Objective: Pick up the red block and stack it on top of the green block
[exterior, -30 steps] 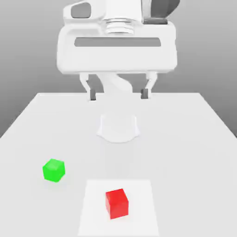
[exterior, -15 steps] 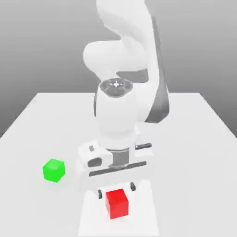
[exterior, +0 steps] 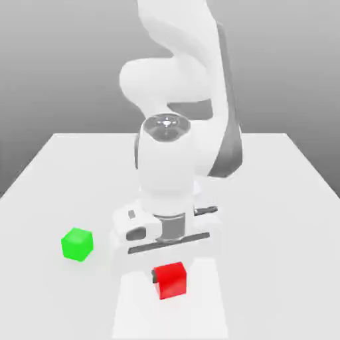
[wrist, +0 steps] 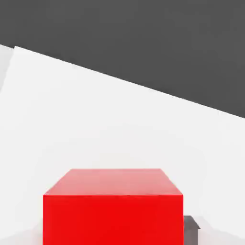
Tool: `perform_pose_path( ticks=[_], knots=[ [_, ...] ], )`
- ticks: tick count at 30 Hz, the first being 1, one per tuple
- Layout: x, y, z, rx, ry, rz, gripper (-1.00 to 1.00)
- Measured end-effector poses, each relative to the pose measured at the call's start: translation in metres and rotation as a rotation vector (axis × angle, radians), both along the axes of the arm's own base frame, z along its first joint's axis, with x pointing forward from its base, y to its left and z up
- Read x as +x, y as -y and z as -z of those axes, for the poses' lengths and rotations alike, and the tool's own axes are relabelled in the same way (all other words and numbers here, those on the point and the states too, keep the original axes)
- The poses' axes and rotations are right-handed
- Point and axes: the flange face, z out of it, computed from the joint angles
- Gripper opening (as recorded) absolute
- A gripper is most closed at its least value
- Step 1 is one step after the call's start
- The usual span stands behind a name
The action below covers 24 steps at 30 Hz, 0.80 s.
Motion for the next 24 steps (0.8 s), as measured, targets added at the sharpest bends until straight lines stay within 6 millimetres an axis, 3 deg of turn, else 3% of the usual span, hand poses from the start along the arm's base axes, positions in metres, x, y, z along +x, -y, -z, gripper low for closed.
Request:
perform_pose_path(
  ticks=[5,12,14,21,22,24],
  knots=[
    [-0.043,0.092,-0.019,-0.011,0.002,0.39,-1.0],
    [-0.124,0.168,-0.034,-0.003,0.003,0.893,-1.0],
    [-0.142,0.18,-0.031,0.004,0.003,1.0,-1.0],
    [-0.146,0.183,0.023,0.008,0.003,1.03,-1.0],
    [-0.147,0.182,0.028,0.006,0.003,1.03,1.0],
    [-0.147,0.182,0.028,0.006,0.003,1.029,1.0]
  ],
)
